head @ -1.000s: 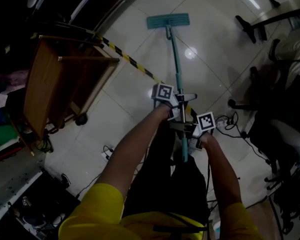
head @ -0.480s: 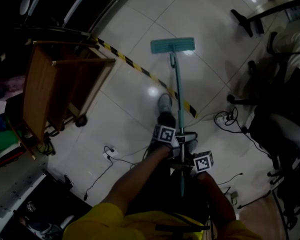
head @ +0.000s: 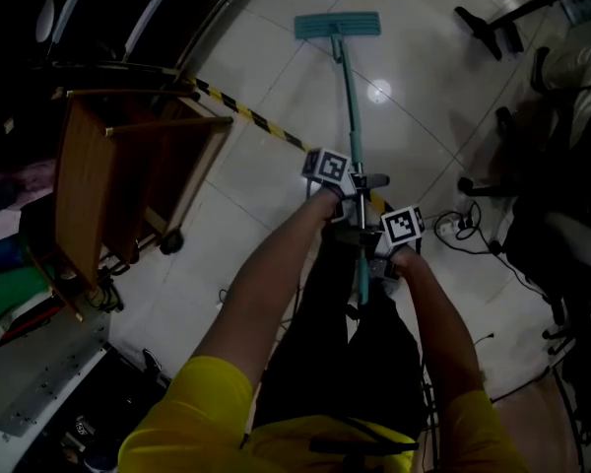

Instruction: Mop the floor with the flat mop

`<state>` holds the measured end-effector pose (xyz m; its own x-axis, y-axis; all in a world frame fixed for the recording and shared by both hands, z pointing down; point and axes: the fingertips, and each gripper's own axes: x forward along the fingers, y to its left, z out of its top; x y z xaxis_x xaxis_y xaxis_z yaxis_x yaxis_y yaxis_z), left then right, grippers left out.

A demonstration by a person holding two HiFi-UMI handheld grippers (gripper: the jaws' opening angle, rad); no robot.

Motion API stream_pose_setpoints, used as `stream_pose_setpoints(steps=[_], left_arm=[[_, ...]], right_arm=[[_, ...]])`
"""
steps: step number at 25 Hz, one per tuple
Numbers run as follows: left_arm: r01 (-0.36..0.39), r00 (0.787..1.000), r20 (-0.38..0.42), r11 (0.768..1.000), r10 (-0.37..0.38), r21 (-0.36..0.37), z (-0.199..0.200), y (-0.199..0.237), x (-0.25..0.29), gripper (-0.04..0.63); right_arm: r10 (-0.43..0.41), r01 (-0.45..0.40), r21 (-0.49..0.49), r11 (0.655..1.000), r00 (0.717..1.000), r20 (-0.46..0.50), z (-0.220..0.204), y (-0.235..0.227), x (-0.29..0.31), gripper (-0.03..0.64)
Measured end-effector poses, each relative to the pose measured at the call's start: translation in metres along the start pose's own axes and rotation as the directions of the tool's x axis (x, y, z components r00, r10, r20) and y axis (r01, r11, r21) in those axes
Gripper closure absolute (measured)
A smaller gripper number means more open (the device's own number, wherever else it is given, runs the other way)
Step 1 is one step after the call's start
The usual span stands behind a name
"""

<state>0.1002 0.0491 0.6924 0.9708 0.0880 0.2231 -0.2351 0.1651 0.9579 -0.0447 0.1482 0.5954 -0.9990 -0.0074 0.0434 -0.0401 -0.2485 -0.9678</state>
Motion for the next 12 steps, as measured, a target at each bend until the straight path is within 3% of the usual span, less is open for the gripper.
stream_pose_setpoints(steps=[3,9,12], left_arm=[[-0.011,1.0,0.021,0.999,0.012,-0.038,-0.04,-0.009,0.001,0.515],[0.028,1.0,-0.008,0.985,-0.03,-0.17,-0.195,-0.063,0.026,0.506],[0.07,0.998,0.011,0.982,-0.07,-0.178,-0.238,-0.083,0.042,0.499]], right_arm=[[0.033,-0.035,0.065,0.997,0.999,0.033,-0.04,0.012,-0.005,0.592],[0.025,-0.031,0.193,0.981,0.999,0.034,-0.187,0.057,-0.041,0.584],[0.003,-0.01,0.212,0.977,0.999,0.037,-0.227,0.069,-0.058,0.583]])
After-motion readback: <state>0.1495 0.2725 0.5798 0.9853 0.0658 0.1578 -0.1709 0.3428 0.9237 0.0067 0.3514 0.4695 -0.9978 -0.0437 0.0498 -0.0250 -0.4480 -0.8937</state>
